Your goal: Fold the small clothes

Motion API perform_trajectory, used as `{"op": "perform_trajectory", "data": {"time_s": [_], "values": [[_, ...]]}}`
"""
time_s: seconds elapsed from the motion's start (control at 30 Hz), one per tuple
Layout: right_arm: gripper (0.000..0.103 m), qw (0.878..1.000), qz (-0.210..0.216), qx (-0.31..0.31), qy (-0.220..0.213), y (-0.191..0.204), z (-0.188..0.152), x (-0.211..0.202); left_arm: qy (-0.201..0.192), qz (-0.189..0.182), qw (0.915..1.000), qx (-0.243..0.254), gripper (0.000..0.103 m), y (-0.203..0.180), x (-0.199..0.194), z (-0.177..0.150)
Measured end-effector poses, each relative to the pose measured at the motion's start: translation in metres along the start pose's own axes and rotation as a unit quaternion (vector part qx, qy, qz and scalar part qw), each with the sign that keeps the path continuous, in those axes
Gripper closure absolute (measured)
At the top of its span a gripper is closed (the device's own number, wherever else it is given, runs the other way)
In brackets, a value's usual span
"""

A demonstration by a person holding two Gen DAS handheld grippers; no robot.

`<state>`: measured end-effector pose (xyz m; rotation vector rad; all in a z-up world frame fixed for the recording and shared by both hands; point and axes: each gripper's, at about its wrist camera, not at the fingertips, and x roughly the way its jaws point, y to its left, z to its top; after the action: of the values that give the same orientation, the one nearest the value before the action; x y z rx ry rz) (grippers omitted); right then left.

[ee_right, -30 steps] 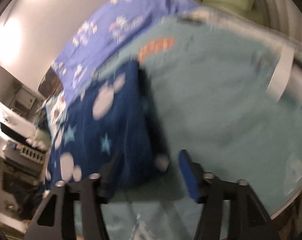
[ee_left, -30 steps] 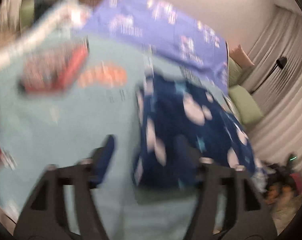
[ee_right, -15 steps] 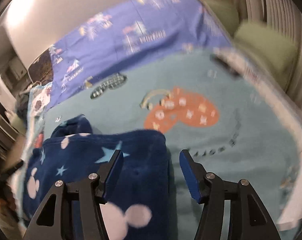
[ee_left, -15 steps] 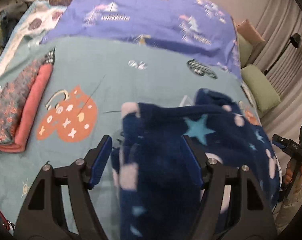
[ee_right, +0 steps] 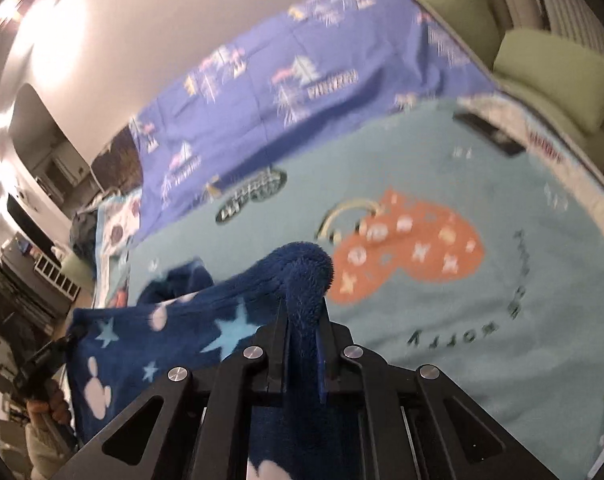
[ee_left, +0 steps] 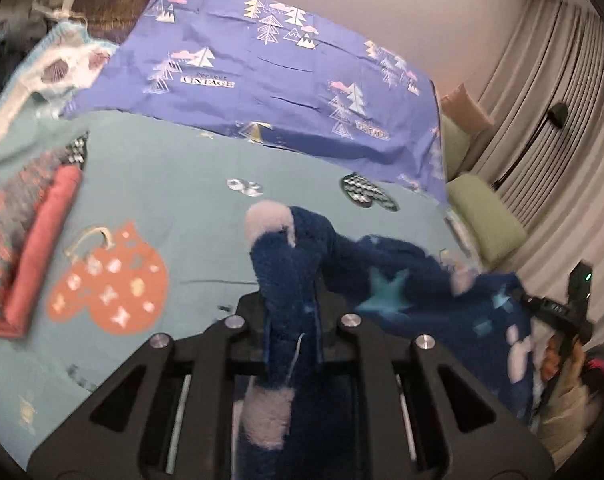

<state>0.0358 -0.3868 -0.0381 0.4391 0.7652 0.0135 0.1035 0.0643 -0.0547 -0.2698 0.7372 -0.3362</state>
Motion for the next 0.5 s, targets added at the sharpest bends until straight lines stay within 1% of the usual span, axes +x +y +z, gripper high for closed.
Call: {"op": "perform_trajectory", "data": {"time_s": [0.03, 0.07, 0.1, 0.13, 0.17, 0.2, 0.23, 0.27, 0.3, 0.33, 0.37, 0.4, 0.43, 0.47, 0.5], "values": [[0.092, 1.0, -0.012, -0.009, 0.006, 0.001, 0.002, 0.006, 0.015, 0.018, 0.9997, 0.0, 0.085, 0.003, 0.011, -0.002], [0.088, 0.999, -0.029, -0.025, 0.034, 0.0, 0.002, 0.023, 0.047, 0.043, 0.998, -0.001, 0.083, 0.009, 0.028, -0.007], [0.087, 0.996, -0.041, -0.03, 0.069, -0.004, 0.0, 0.043, 0.07, 0.05, 0.9963, -0.006, 0.079, 0.015, 0.036, -0.011], [0.084, 0.993, -0.058, -0.026, 0.105, -0.008, -0.003, 0.061, 0.097, 0.052, 0.9937, -0.021, 0.078, 0.021, 0.044, -0.016], [0.084, 0.989, -0.06, -0.007, 0.133, -0.014, -0.006, 0.074, 0.1, 0.051, 0.9931, -0.034, 0.075, 0.023, 0.041, -0.018], [0.084, 0.99, -0.056, 0.003, 0.13, -0.017, -0.005, 0.072, 0.088, 0.052, 0.9942, -0.035, 0.068, 0.022, 0.034, -0.016], [0.081, 0.992, -0.055, 0.006, 0.116, -0.016, -0.001, 0.065, 0.071, 0.055, 0.9956, -0.028, 0.061, 0.019, 0.025, -0.01], [0.073, 0.994, -0.064, -0.002, 0.088, -0.011, 0.007, 0.05, 0.041, 0.068, 0.9968, -0.011, 0.045, 0.012, 0.01, -0.001], [0.065, 0.995, -0.079, -0.012, 0.063, -0.005, 0.015, 0.038, 0.021, 0.074, 0.997, 0.0, 0.033, 0.007, 0.003, 0.008], [0.046, 0.995, -0.093, -0.024, 0.04, 0.003, 0.023, 0.027, -0.008, 0.074, 0.9971, 0.018, 0.03, -0.003, -0.006, 0.019], [0.038, 0.995, -0.087, -0.04, 0.016, 0.016, 0.034, 0.016, -0.024, 0.061, 0.9971, 0.038, 0.029, -0.014, -0.009, 0.031], [0.038, 0.996, -0.07, -0.049, 0.01, 0.026, 0.042, 0.013, -0.017, 0.042, 0.9975, 0.053, 0.027, -0.025, -0.004, 0.042], [0.038, 0.997, -0.044, -0.059, 0.02, 0.038, 0.05, 0.016, -0.004, 0.021, 0.9978, 0.062, 0.026, -0.034, 0.006, 0.05], [0.038, 0.996, -0.006, -0.07, 0.047, 0.053, 0.057, 0.028, 0.019, -0.005, 0.9972, 0.071, 0.025, -0.046, 0.024, 0.056], [0.038, 0.995, 0.02, -0.074, 0.07, 0.064, 0.062, 0.041, 0.038, -0.014, 0.9963, 0.076, 0.025, -0.054, 0.039, 0.058]]}}
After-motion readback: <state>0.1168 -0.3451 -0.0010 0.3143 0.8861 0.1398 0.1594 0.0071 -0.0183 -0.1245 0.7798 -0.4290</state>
